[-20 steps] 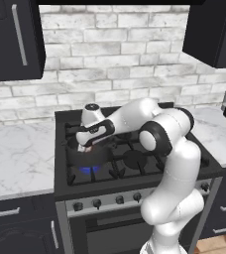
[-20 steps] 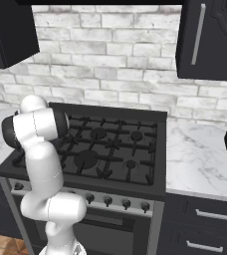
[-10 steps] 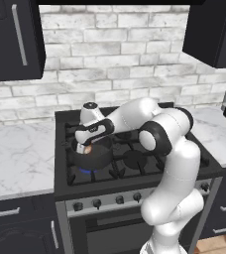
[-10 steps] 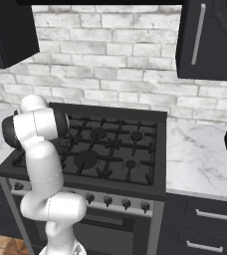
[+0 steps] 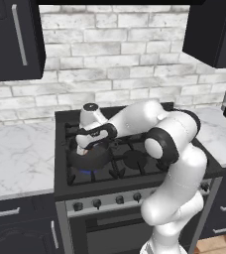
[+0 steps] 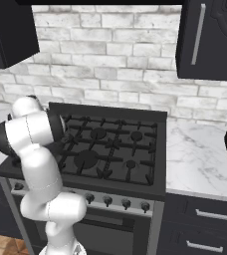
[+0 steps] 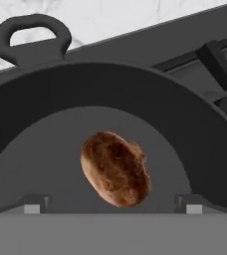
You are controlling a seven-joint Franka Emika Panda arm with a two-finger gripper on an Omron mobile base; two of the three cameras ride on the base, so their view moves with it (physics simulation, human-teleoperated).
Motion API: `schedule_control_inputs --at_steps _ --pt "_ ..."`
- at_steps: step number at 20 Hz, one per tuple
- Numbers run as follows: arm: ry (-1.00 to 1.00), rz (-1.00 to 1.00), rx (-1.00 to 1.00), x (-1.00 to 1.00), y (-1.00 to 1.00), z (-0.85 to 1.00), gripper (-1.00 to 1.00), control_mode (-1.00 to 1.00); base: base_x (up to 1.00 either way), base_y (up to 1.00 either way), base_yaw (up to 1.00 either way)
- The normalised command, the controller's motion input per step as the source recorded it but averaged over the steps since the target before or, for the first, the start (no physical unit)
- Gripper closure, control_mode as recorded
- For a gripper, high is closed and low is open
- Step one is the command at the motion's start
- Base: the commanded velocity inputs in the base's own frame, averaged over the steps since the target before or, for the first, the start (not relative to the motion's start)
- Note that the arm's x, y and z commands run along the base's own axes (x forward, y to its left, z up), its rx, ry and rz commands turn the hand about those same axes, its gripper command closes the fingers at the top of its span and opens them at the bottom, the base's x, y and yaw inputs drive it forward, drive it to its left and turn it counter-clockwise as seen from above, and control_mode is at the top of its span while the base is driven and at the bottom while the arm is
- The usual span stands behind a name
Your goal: Turn on the burner for the pot on the stove. Wait thirty seconds for the pot to heat up. Then add the mushroom to the pot.
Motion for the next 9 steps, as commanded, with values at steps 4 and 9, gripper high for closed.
schedule_control_inputs --at_steps 4,9 --pt "-0.11 0.0 0.0 -0.23 -0.14 0.85 -1.0 -1.0 0.0 0.0 0.0" --pt "-0.13 0.0 0.0 -0.15 -0.2 0.83 -1.0 -1.0 0.0 0.0 0.0"
